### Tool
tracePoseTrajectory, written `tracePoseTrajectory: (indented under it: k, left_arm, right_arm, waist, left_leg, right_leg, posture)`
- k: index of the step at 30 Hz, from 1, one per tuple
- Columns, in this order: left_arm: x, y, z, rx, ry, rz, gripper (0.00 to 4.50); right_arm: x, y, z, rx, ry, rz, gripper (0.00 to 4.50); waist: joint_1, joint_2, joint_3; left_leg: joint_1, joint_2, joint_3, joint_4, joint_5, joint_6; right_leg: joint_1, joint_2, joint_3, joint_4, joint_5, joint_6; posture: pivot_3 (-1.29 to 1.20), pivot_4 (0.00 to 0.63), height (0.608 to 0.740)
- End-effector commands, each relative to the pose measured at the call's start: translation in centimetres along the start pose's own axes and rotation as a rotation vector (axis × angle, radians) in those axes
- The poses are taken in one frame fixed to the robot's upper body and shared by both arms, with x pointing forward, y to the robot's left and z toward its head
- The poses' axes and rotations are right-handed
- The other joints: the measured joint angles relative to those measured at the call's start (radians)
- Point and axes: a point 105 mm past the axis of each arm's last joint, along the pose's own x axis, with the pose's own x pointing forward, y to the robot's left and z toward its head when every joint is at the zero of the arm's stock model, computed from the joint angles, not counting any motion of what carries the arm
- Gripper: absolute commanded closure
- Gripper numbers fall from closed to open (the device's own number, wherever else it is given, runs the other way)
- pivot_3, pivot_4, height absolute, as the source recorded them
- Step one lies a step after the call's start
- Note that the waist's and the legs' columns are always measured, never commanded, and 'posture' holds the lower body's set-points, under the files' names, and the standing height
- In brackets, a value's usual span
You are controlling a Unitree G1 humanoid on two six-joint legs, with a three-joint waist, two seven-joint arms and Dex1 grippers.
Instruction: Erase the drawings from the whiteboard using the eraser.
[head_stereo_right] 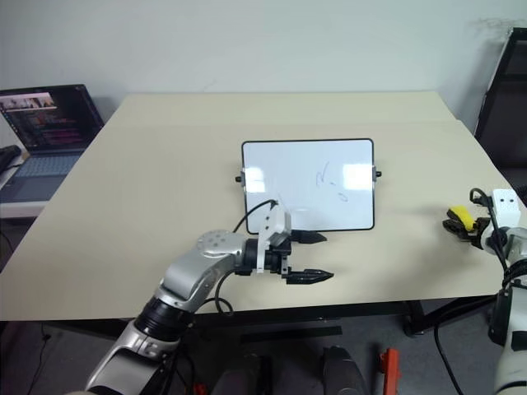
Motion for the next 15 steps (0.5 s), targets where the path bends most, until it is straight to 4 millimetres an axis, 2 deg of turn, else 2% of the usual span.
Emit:
tracePoseTrajectory:
  k: [1,6,15]
  left_arm:
    - [0.4,-0.7,1.0,0.039,-0.022,-0.025,0.0]
    - [0.5,-0.7,1.0,0.041,-0.022,-0.032,0.0]
    - [0.6,-0.7,1.0,0.041,-0.023,-0.03,0.0]
  right_arm:
    - [0.0,0.5,1.3,-0.076,-0.035,0.025,0.23]
    - [0.2,2.0,2.4,-0.126,-0.042,0.101,0.23]
    - [-0.1,3.3,2.7,-0.179,-0.028,0.195,0.23]
  waist:
    - [0.0,0.0,0.0]
    - [0.0,0.0,0.0]
    - [0.002,0.0,0.0]
  left_leg:
    - [0.0,0.0,0.0,0.0,0.0,0.0]
    - [0.0,0.0,0.0,0.0,0.0,0.0]
    - [0.0,0.0,0.0,0.0,0.0,0.0]
  right_leg:
    - [0.0,0.0,0.0,0.0,0.0,0.0]
    - [0.0,0.0,0.0,0.0,0.0,0.0]
    - [0.0,0.0,0.0,0.0,0.0,0.0]
  posture:
    - [0.0,0.15,0.74]
    - [0.0,0.15,0.74]
    - [0.0,0.15,0.74]
